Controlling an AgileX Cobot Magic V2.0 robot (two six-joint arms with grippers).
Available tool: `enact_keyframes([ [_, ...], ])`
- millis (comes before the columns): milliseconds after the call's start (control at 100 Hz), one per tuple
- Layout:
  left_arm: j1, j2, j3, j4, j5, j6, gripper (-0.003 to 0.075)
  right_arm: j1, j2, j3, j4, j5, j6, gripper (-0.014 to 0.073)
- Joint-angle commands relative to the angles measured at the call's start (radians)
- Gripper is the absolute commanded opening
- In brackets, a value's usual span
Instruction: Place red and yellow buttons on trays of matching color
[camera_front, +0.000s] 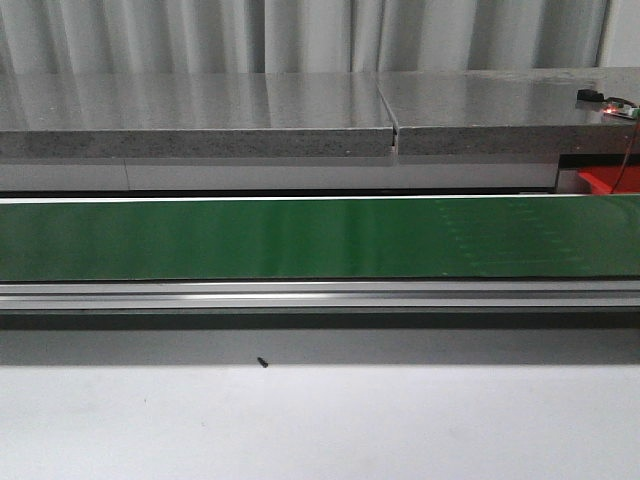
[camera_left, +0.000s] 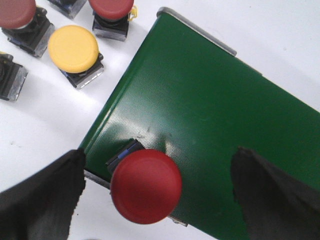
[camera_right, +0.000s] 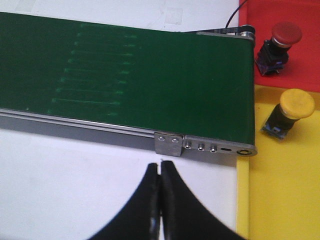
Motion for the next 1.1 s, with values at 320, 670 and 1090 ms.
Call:
enact_keyframes([
  [320,0.0,-0.104,-0.137,0.109,0.114,0.043,0.058,0.002,-0.002,-0.023,0.007,-0.055,-0.003,-0.0067],
  [670,0.073,-0.108,-0.13,0.302,0.119,0.065,0.058,0.002,-0.002,-0.023,0.007,-0.055,-0.003,-0.0067],
  [1090,0.145,-0.015,-0.117,0.337,0.057,0.08,0.058,0.002,-0.002,-0.023,0.007,-0.055,-0.003,-0.0067],
])
